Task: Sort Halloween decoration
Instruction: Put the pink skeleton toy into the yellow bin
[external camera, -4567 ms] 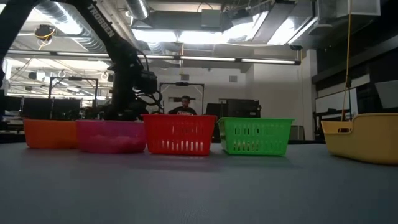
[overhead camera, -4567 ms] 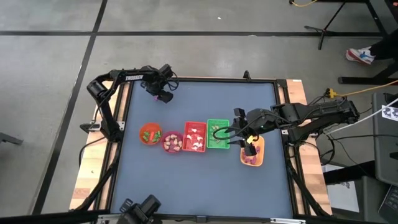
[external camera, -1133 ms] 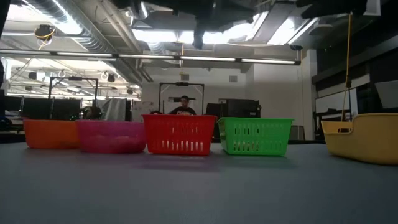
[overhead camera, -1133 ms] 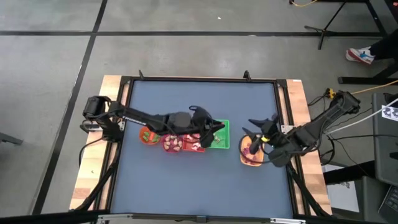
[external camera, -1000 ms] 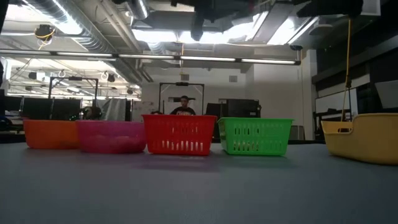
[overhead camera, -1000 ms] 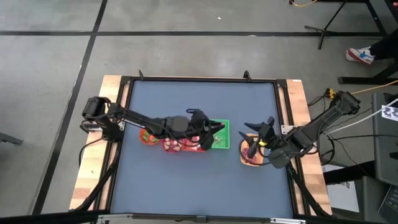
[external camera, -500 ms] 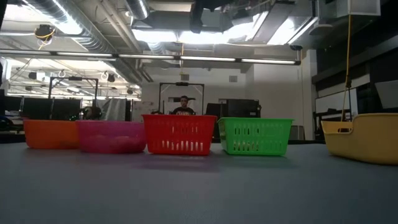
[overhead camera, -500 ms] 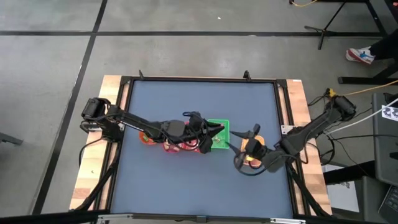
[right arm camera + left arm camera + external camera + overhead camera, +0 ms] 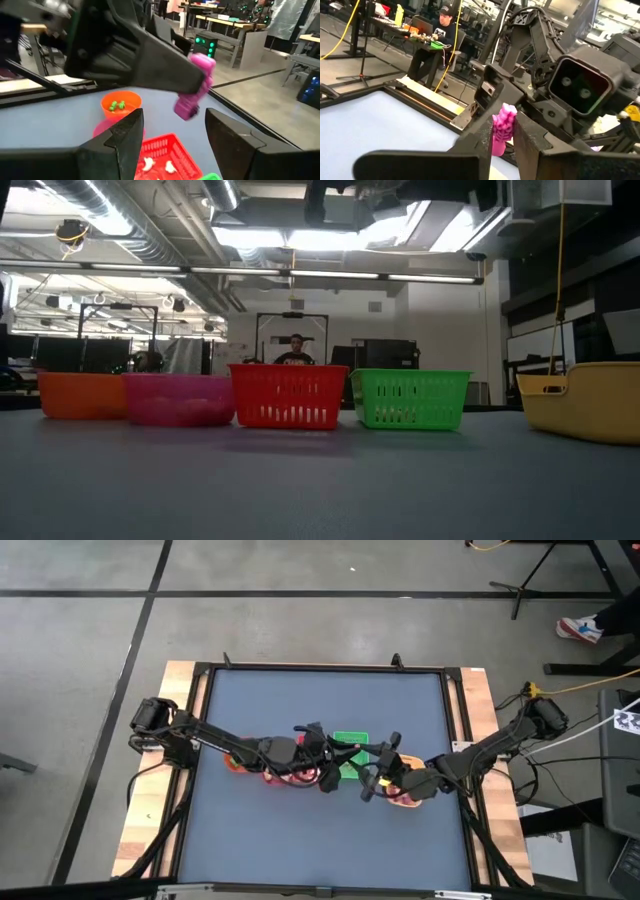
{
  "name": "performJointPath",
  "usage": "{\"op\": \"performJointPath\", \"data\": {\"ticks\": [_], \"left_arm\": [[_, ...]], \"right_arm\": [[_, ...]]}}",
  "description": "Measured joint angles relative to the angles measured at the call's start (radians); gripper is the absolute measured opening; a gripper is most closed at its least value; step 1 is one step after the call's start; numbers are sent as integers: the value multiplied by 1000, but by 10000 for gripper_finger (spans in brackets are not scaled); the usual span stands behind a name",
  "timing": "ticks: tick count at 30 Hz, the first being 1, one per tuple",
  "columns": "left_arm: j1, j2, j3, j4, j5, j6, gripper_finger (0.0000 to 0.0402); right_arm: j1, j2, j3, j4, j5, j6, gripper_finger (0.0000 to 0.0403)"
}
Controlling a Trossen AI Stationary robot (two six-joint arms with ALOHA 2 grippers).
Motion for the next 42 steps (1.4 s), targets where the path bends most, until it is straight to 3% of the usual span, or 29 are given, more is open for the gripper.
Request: {"op": "performJointPath", "data": {"ticks": [20, 35, 42], "left_arm": [[-24, 0, 0, -5, -1, 64, 41], [-23, 0, 0, -6, -3, 64, 41], [-23, 0, 0, -6, -3, 46, 41]], "right_arm": [[-3, 4, 0, 90, 24, -28, 207], [-3, 4, 0, 92, 18, -24, 72], [-3, 4, 0, 92, 21, -23, 42]]}}
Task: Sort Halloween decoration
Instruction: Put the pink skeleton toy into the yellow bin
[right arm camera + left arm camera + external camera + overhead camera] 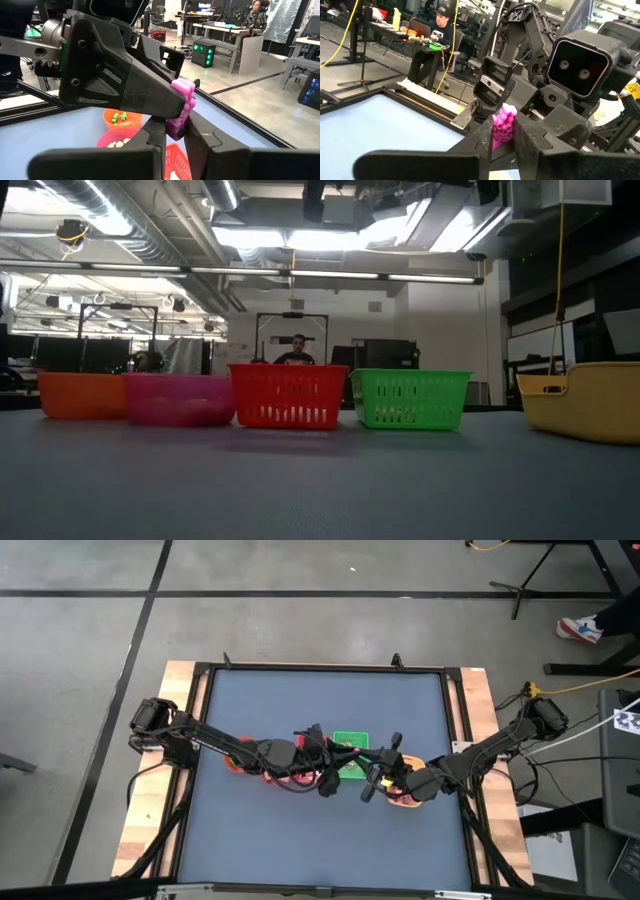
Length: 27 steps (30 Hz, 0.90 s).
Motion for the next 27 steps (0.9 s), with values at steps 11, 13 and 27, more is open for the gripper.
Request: {"op": "performJointPath", "data": {"ticks": [11, 13, 27], "left_arm": [[1, 0, 0, 0, 8, 0, 41], [1, 0, 0, 0, 14, 1, 41], [0, 0, 0, -5, 22, 34, 149]], "right_arm": [[0, 0, 0, 0, 0, 0, 59], [0, 0, 0, 0, 0, 0, 59], [-1, 0, 0, -27, 5, -4, 60]]}}
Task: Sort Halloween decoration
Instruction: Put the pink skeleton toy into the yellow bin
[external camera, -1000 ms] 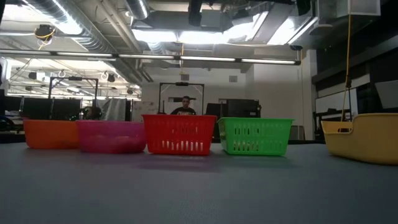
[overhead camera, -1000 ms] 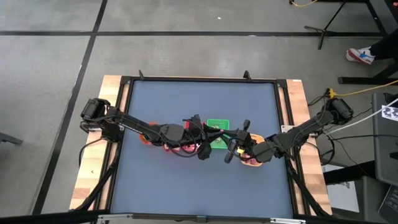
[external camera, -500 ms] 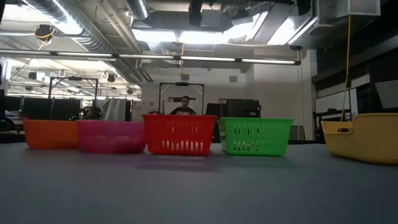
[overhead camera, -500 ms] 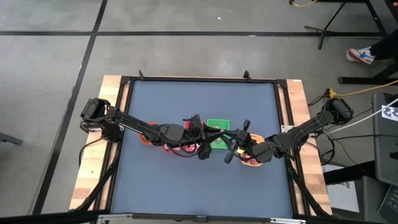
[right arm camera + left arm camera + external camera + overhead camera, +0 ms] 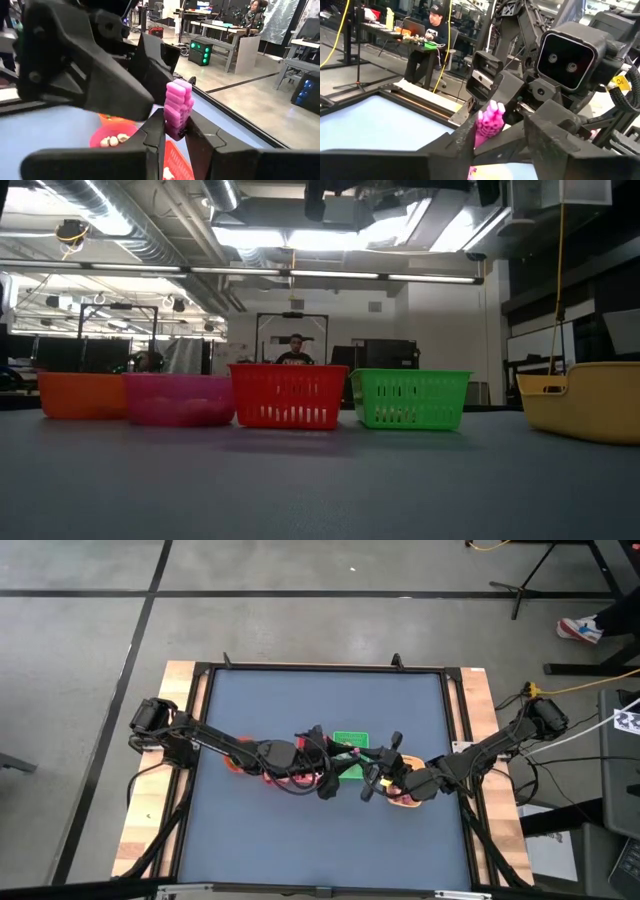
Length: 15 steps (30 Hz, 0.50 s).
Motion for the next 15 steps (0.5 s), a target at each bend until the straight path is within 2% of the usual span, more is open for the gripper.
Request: {"op": "performJointPath", "data": {"ticks": [7, 15], "left_arm": [[0, 0, 0, -8, -6, 0, 159], [0, 0, -1, -60, -9, 1, 160]], "right_arm": [[2, -1, 0, -151, -4, 3, 60], [2, -1, 0, -430, -131, 76, 60]]}}
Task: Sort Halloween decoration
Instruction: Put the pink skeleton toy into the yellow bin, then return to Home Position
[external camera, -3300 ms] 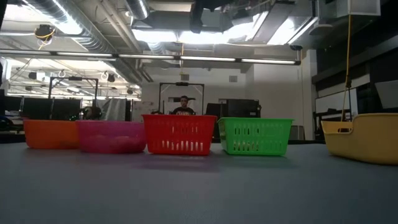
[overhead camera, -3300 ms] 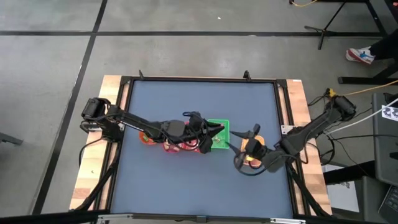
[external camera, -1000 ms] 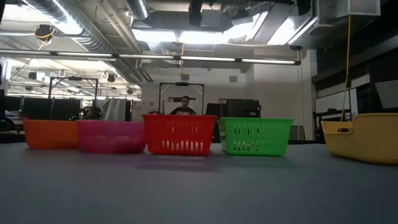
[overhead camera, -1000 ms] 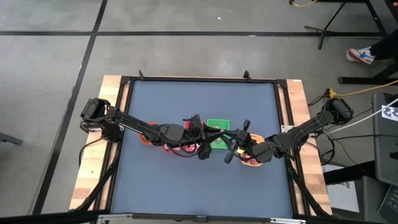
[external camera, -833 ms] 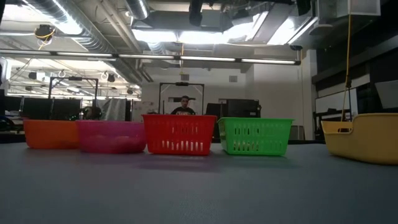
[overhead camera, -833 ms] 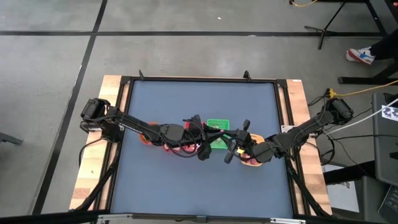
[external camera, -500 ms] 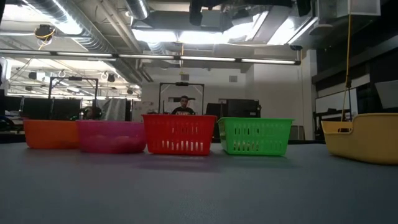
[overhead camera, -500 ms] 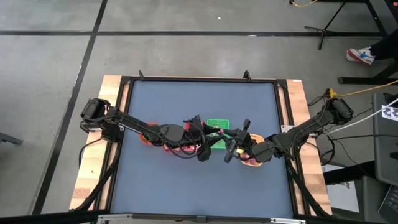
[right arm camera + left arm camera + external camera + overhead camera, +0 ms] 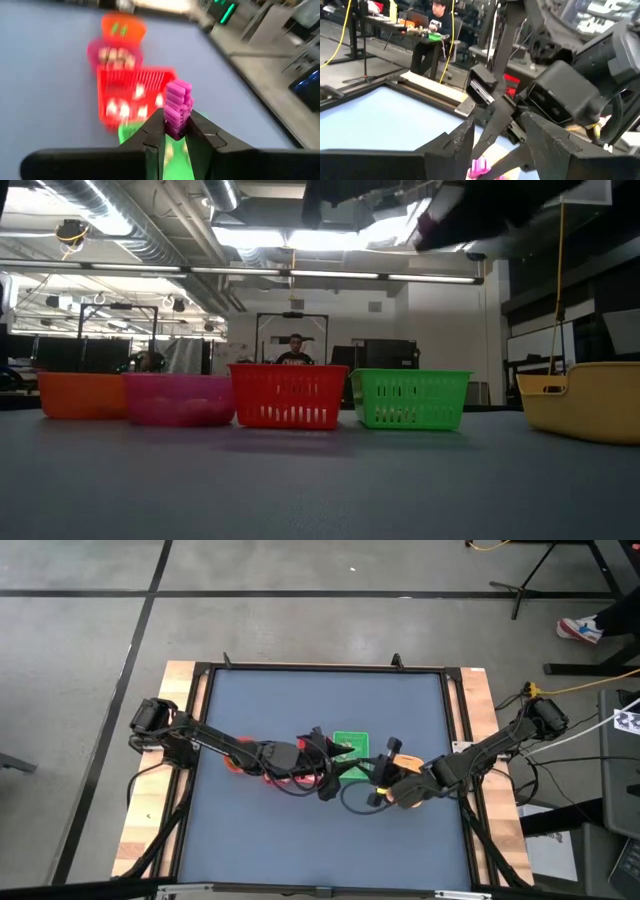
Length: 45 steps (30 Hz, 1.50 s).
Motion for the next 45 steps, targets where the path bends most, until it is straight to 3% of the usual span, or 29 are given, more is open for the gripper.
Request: {"op": "performJointPath", "data": {"ticks": [13, 20, 37, 45], "left_arm": [[0, 0, 0, -96, 2, -2, 160], [0, 0, 0, -96, 2, -1, 160], [0, 0, 0, -96, 3, -2, 160], [0, 0, 0, -96, 3, -1, 160]], "right_arm": [[0, 0, 0, -654, -404, 274, 60], [-1, 0, 0, -825, -611, 367, 60], [-1, 0, 0, -829, -634, 367, 64], [-1, -1, 0, -829, -656, 367, 147]]}}
